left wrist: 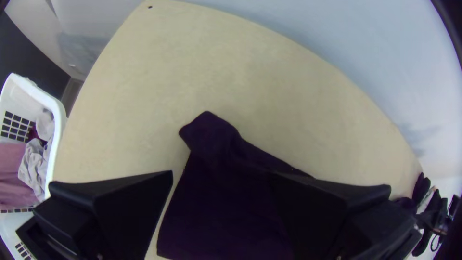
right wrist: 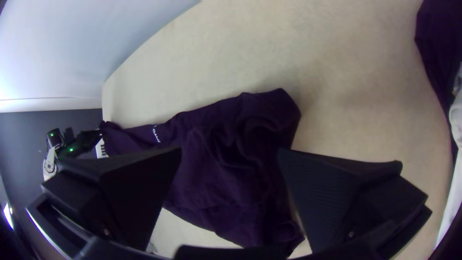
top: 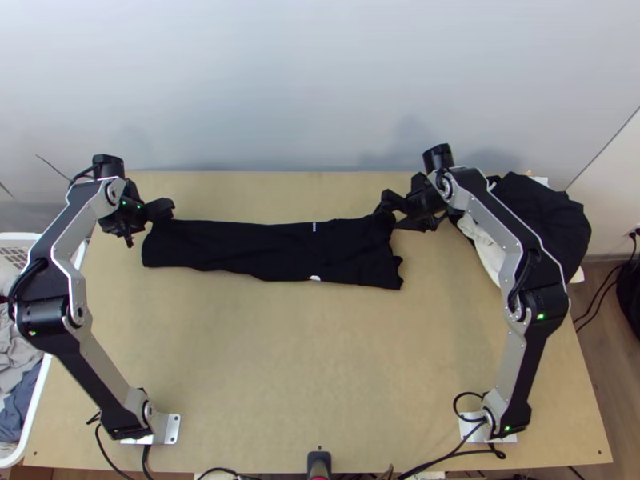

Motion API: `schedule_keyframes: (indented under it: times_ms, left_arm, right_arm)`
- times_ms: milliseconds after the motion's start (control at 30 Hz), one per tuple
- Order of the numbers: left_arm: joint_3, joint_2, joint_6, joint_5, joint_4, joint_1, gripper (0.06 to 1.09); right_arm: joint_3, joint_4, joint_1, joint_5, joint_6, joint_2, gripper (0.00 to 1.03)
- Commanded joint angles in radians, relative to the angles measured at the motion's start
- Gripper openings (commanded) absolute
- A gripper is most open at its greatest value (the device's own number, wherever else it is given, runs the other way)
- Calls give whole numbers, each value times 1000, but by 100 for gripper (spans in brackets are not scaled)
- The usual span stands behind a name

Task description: Fold the t-shirt

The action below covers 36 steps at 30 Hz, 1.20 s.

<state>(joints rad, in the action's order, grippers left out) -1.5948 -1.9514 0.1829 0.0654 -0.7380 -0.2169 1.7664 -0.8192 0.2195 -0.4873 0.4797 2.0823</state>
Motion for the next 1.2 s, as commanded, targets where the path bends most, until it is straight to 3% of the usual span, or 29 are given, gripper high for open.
schedule_keyframes:
  times_ms: [0, 233, 500, 1167]
  left_arm:
    - [81, 94, -88, -1, -14, -13, 104]
    - [216, 170, -172, 4, 5, -52, 104]
    - [288, 151, -143, 2, 134, 8, 104]
    - [292, 26, -106, -26, 198, 73, 103]
  right_arm:
    - [15, -15, -16, -37, 19, -64, 98]
    - [56, -69, 72, -83, 8, -142, 98]
    - [67, -84, 199, -80, -26, -153, 98]
    - [146, -106, 259, -82, -30, -114, 98]
